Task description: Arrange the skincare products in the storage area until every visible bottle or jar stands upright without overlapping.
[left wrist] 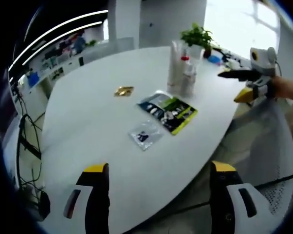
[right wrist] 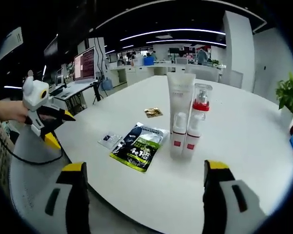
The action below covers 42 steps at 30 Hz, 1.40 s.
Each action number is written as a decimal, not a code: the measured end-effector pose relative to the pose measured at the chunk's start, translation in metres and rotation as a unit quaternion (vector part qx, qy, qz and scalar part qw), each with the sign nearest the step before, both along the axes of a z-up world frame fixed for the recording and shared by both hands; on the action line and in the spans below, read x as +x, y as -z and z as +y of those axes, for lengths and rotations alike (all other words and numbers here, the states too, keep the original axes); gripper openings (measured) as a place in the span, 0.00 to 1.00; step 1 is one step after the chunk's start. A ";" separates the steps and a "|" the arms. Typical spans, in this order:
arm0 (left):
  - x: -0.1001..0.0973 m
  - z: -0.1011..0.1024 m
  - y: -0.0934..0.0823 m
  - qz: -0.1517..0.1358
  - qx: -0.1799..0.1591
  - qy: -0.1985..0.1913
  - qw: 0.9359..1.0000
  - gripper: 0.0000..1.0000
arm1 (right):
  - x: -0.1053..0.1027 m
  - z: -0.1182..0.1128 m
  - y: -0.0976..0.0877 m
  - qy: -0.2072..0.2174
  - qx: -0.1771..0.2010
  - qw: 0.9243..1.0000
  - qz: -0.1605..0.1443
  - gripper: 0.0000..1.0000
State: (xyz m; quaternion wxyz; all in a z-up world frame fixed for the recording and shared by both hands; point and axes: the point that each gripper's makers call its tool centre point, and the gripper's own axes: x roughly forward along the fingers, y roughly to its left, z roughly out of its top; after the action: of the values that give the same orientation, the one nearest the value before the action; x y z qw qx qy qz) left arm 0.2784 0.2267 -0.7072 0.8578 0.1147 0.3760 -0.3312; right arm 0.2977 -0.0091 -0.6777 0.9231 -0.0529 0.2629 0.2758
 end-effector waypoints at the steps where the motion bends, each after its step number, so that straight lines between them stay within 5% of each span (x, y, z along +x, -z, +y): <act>1: 0.001 0.000 0.000 0.000 0.000 0.000 1.000 0.82 | 0.000 0.000 0.000 0.000 -0.001 1.000 -0.002 0.98; 42: 0.058 -0.022 0.010 0.034 0.021 0.050 0.998 0.80 | -0.001 -0.002 0.013 -0.005 -0.010 1.000 0.029 0.95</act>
State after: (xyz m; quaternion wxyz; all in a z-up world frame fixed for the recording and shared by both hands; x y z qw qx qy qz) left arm 0.3367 0.2044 -0.7175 0.8241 0.1401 0.4058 -0.3695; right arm 0.2971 -0.0112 -0.6910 0.9132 -0.0555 0.2919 0.2791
